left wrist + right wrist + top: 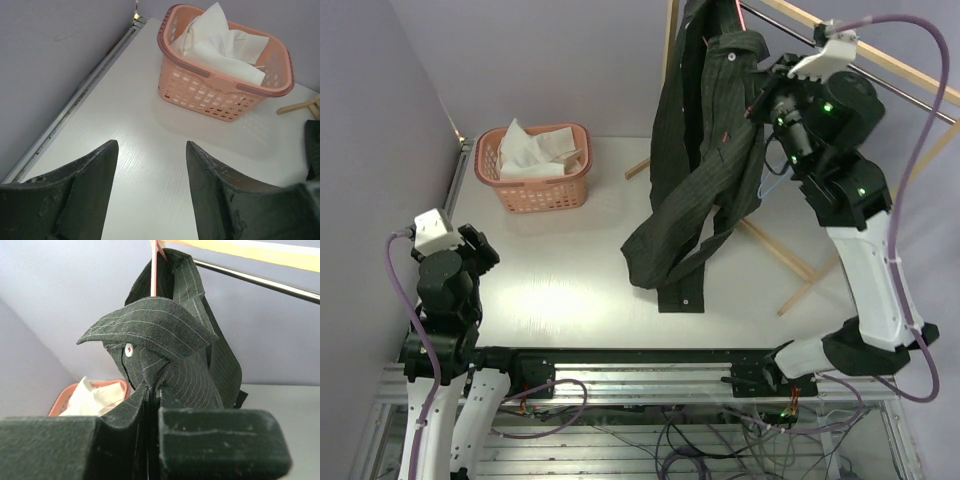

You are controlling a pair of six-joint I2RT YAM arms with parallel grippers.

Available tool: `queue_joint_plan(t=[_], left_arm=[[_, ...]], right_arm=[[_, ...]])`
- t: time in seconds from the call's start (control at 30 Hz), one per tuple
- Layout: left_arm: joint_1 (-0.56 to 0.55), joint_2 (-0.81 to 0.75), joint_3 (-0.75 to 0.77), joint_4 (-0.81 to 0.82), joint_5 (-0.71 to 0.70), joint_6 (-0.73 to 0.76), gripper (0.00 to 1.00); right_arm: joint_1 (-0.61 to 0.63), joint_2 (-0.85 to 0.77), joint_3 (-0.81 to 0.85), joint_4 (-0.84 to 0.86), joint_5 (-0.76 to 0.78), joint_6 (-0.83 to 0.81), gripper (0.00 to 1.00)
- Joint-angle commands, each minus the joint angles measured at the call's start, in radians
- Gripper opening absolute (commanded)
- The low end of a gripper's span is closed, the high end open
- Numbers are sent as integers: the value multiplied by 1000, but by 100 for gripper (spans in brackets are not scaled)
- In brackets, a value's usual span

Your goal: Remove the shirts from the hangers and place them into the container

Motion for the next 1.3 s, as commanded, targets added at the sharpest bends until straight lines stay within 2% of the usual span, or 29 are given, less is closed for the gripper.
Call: queue_joint_plan(t=[0.0, 0.13, 0.23, 0.4, 0.5, 0.6, 0.8, 0.93, 1.1, 1.27], left_arm=[[5, 1, -7, 54, 87, 30, 70], [5, 41, 16, 114, 256, 30, 76], [4, 121, 120, 134, 454, 12, 78], [5, 280, 370, 138, 850, -29, 81], [6, 309, 445, 216, 978, -108, 87], [4, 326, 500, 251, 1015, -133, 91], [4, 408, 526, 184, 1013, -13, 95], [4, 435, 500, 211, 1138, 51, 95], [-16, 413, 452, 216, 1194, 109, 89], [-16, 372, 425, 194, 1157, 137, 84]], right_arm=[[2, -94, -45, -25, -215, 33, 0], [2, -209, -160, -23, -494, 58, 0], [2, -298, -260, -15, -646, 91, 0], [2, -438, -424, 9, -772, 140, 0], [2, -497, -511, 71, -865, 192, 0], [2, -538, -604, 136, -970, 254, 0], [2, -644, -794, 262, -1079, 340, 0], [1, -678, -839, 282, -1129, 378, 0], [1, -690, -830, 254, -1124, 370, 0], [2, -680, -840, 255, -1119, 366, 0]])
